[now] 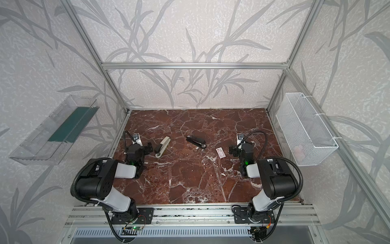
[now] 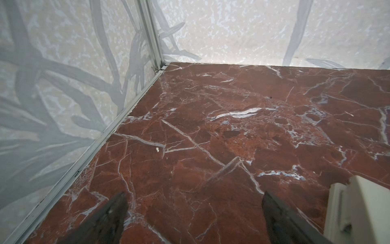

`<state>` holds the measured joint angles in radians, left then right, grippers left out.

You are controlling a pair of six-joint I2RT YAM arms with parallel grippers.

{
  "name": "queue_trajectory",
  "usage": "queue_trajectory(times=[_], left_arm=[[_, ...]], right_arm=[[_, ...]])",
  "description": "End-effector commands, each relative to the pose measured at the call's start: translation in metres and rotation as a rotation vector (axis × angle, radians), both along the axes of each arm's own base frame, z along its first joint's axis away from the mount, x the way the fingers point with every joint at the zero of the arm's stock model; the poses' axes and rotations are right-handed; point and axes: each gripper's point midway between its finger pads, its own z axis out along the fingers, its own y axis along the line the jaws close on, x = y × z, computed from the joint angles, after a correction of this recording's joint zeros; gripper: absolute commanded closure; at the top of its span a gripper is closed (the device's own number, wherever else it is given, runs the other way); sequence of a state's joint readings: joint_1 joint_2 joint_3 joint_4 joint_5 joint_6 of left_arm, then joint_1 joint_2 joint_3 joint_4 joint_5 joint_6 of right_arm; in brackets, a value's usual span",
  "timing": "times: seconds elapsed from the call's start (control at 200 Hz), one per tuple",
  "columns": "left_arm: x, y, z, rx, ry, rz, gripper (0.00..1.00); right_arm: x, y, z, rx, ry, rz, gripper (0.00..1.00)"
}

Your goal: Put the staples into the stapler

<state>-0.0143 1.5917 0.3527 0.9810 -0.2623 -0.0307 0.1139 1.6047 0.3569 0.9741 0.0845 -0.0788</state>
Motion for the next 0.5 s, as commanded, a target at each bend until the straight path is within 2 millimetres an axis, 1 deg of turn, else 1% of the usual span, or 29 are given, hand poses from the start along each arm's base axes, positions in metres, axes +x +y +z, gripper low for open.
queue_trajectory(times=[0.0, 0.5], left_arm=[[0.0057, -0.0014, 0.0100, -0.016, -0.027, -0.021, 0.01], [0.0056, -0.0014, 0.0099, -0.015, -0.025, -0.020, 0.01]], right_arm=[[0.0057, 0.0011, 0.0147, 0.009, -0.044, 0.002, 0.01], [0.0059, 0.0011, 0.0151, 0.010, -0.046, 0.001, 0.01]])
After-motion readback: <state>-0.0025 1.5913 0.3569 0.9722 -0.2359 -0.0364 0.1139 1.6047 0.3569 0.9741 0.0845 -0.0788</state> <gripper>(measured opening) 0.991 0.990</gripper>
